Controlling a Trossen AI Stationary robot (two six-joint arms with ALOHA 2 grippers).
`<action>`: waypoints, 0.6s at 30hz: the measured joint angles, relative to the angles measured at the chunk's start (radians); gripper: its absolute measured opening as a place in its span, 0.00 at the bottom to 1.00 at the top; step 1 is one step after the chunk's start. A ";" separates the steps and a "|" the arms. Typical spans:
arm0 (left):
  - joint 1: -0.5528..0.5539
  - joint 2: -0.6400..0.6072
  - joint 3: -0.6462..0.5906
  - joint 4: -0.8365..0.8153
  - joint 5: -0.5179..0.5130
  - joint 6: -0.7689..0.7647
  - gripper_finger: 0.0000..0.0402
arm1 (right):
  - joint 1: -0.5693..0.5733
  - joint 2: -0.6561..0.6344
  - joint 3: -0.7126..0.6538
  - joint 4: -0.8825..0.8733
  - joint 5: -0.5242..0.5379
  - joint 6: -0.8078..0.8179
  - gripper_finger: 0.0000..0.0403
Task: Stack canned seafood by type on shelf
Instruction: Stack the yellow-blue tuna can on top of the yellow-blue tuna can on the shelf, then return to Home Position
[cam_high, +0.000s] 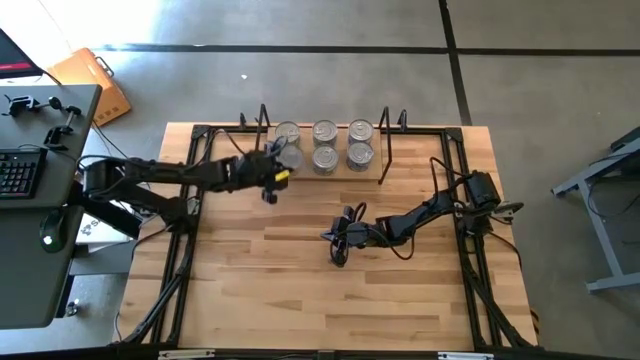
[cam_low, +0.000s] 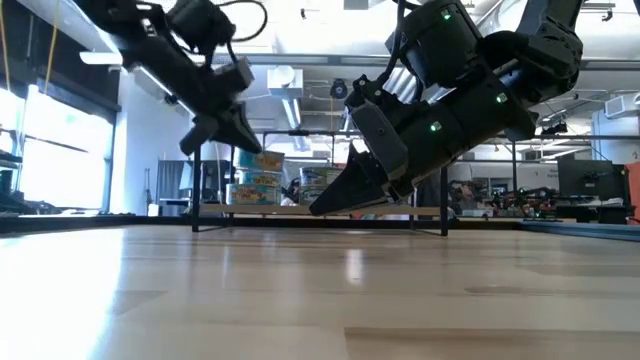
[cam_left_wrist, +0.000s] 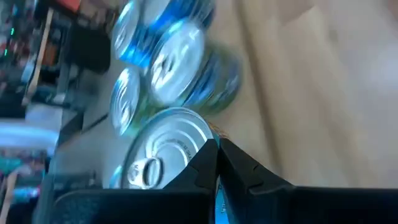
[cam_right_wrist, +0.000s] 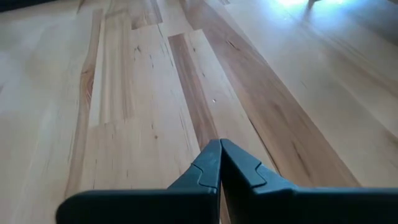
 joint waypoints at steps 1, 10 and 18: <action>0.022 0.005 0.000 0.003 0.002 0.001 0.00 | 0.000 0.000 0.000 0.000 0.000 0.000 0.00; 0.122 0.019 0.000 -0.015 0.151 -0.077 0.03 | 0.000 0.000 0.000 -0.003 0.000 0.000 0.00; 0.116 0.002 0.001 -0.025 -0.017 -0.070 0.16 | 0.000 0.000 0.000 -0.007 0.000 0.000 0.00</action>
